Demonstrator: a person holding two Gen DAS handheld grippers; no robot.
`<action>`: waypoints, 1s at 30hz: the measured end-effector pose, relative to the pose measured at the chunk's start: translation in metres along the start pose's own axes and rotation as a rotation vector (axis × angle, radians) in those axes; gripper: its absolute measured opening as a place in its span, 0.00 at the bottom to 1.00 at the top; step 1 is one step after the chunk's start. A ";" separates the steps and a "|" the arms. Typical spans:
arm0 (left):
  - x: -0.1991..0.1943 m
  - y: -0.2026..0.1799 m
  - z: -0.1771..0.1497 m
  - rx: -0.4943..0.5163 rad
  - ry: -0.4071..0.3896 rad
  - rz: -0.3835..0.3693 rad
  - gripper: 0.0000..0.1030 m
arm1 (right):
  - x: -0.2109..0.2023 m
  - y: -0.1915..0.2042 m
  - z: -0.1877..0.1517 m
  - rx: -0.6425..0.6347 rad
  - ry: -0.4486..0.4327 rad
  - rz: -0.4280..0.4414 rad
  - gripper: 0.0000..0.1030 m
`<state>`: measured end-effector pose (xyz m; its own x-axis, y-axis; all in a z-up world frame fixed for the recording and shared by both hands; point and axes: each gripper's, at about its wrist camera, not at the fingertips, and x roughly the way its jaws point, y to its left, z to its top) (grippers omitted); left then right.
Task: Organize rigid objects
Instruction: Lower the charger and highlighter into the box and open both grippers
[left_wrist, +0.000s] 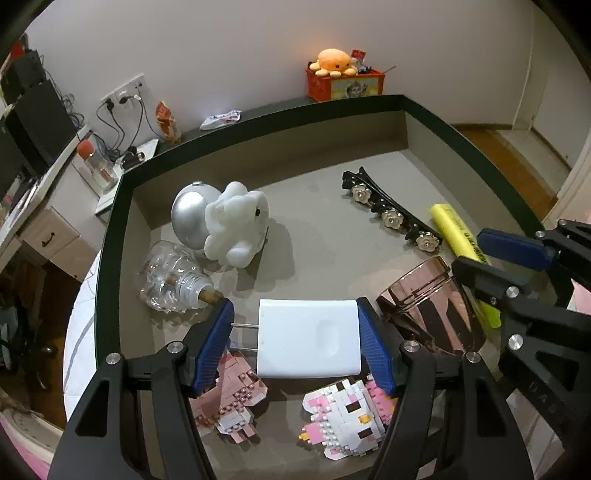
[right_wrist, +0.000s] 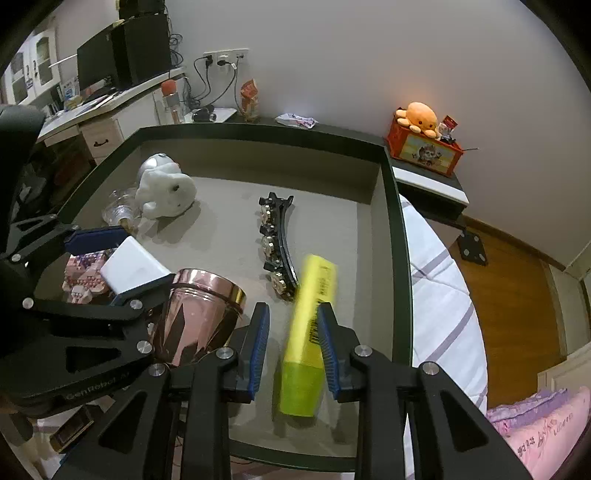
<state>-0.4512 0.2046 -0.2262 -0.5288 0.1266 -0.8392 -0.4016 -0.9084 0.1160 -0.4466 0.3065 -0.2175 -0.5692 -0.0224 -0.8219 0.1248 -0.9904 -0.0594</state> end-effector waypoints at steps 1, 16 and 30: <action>0.001 -0.001 0.000 0.003 0.005 0.012 0.66 | 0.001 0.000 0.000 0.000 0.004 -0.007 0.28; -0.006 0.008 -0.006 -0.038 -0.006 0.009 0.89 | -0.003 -0.003 -0.005 -0.003 -0.005 -0.010 0.35; -0.033 0.016 -0.027 -0.077 -0.027 0.046 0.93 | -0.029 0.004 -0.010 0.019 -0.060 -0.022 0.64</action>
<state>-0.4197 0.1748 -0.2109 -0.5656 0.0941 -0.8193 -0.3187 -0.9412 0.1120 -0.4213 0.3048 -0.1999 -0.6191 -0.0079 -0.7853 0.0968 -0.9931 -0.0663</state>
